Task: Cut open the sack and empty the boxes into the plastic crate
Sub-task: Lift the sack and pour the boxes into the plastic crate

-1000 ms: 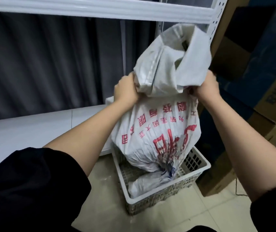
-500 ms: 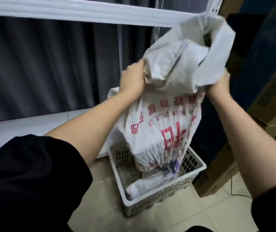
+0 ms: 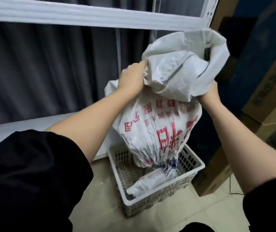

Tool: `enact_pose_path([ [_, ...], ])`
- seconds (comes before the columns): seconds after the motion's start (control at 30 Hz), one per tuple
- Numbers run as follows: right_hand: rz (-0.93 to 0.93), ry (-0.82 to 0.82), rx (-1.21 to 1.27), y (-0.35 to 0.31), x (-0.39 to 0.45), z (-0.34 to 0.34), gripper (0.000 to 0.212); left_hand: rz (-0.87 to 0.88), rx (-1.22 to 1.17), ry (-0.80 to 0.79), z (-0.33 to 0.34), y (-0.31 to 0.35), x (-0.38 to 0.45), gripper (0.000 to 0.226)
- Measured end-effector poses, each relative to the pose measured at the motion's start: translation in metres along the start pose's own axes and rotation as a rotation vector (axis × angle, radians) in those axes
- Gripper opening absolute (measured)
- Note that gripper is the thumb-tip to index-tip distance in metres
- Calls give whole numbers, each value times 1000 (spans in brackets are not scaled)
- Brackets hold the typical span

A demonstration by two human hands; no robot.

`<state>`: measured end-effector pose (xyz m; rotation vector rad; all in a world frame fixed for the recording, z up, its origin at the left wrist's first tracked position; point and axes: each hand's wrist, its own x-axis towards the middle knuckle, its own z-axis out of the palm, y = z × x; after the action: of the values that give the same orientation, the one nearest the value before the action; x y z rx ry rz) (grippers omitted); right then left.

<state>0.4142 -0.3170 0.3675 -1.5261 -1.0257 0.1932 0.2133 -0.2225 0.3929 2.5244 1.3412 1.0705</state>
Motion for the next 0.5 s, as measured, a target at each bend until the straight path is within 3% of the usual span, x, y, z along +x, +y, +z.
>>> enact_pose_path([
  [0.03,-21,-50,-69,1,-1,-1,27,-7,27,-59,4,-6,-5,29],
  [0.1,-77,-250,-102,0,-15,-4,28,-36,37,-106,11,-17,-13,30],
  [0.2,-19,-597,-178,10,-22,-12,83,-48,72,-144,24,-26,-24,28],
  [0.27,112,-670,-243,17,-17,-25,115,-39,76,-169,27,-30,-30,25],
  [0.37,222,-704,-391,8,-12,-54,137,-28,120,-169,26,-37,-27,20],
  [0.5,-88,-586,-413,-26,-9,-52,142,-60,146,-210,25,-35,-30,13],
])
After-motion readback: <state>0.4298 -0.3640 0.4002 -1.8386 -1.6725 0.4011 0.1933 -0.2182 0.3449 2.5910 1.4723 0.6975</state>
